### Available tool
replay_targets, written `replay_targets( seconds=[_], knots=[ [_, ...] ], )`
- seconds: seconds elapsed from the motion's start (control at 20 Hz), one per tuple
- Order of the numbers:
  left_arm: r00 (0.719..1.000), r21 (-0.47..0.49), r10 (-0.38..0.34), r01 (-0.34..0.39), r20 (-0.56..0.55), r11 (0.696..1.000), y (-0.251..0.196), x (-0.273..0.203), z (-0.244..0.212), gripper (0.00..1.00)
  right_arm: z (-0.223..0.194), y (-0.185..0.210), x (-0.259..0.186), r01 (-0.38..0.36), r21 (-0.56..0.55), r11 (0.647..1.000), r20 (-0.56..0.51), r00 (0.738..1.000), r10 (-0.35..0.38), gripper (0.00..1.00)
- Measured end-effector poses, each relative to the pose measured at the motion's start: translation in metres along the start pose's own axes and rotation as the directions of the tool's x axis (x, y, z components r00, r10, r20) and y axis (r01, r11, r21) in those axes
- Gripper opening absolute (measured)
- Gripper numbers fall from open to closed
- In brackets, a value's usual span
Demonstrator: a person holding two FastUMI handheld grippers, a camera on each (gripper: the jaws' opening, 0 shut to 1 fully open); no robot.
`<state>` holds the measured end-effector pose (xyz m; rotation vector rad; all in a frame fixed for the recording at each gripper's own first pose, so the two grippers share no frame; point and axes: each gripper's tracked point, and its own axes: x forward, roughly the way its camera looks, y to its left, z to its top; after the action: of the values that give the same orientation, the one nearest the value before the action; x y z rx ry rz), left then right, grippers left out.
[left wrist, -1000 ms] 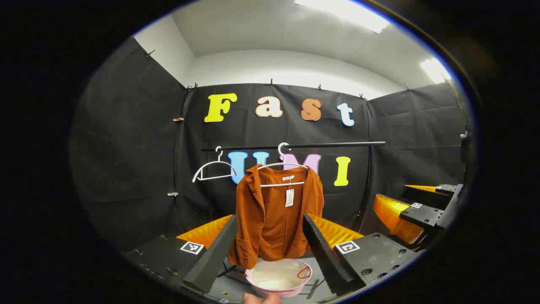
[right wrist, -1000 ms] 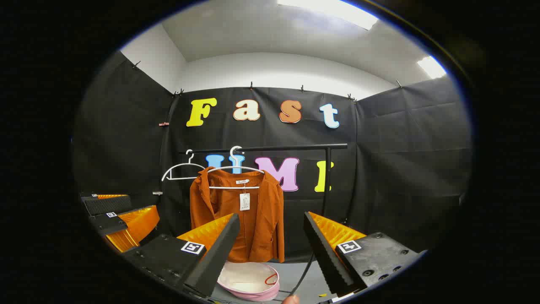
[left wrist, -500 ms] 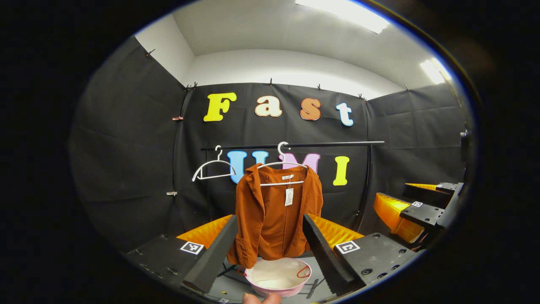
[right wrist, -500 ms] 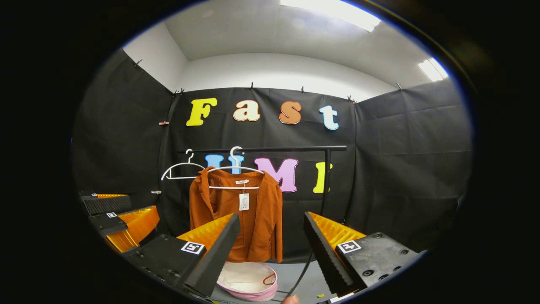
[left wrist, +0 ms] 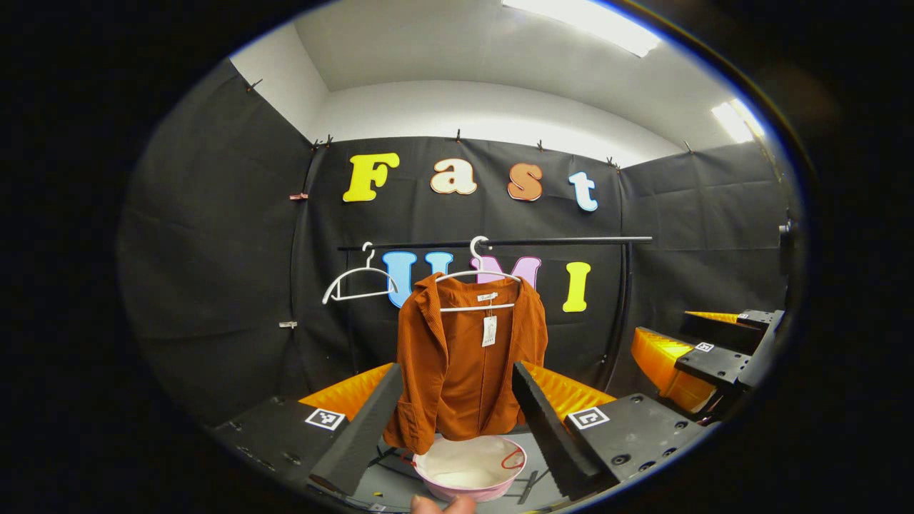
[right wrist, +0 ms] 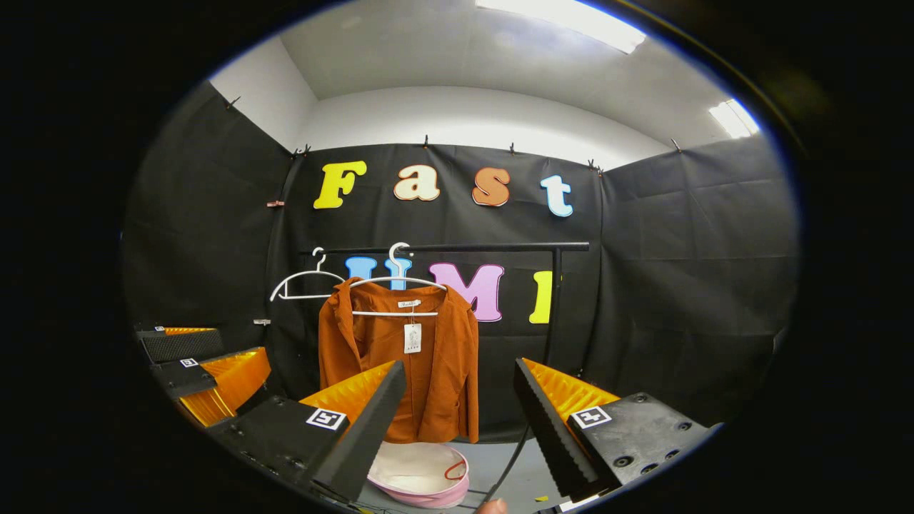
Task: Grasp the clothes on the hanger with both hands and then place them into the laundry hamper below.
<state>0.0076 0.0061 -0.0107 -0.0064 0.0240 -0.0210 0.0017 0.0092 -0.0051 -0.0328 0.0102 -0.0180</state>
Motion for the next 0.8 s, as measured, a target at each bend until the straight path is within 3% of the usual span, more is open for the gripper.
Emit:
replay_targets(
  seconds=[0.35, 0.8],
  knots=[
    [1.000, 0.001, 0.007, -0.007, 0.002, 1.000, 0.008, 0.036, 0.007, 0.98, 0.006, 0.002, 0.045, -0.015, 0.063, 0.998, 0.002, 1.000, 0.015, 0.99],
    [0.998, 0.004, 0.060, -0.060, -0.005, 0.998, 0.017, 0.146, 0.006, 0.98, -0.010, 0.008, 0.154, -0.066, 0.068, 0.995, 0.000, 0.998, 0.066, 0.98]
  ],
)
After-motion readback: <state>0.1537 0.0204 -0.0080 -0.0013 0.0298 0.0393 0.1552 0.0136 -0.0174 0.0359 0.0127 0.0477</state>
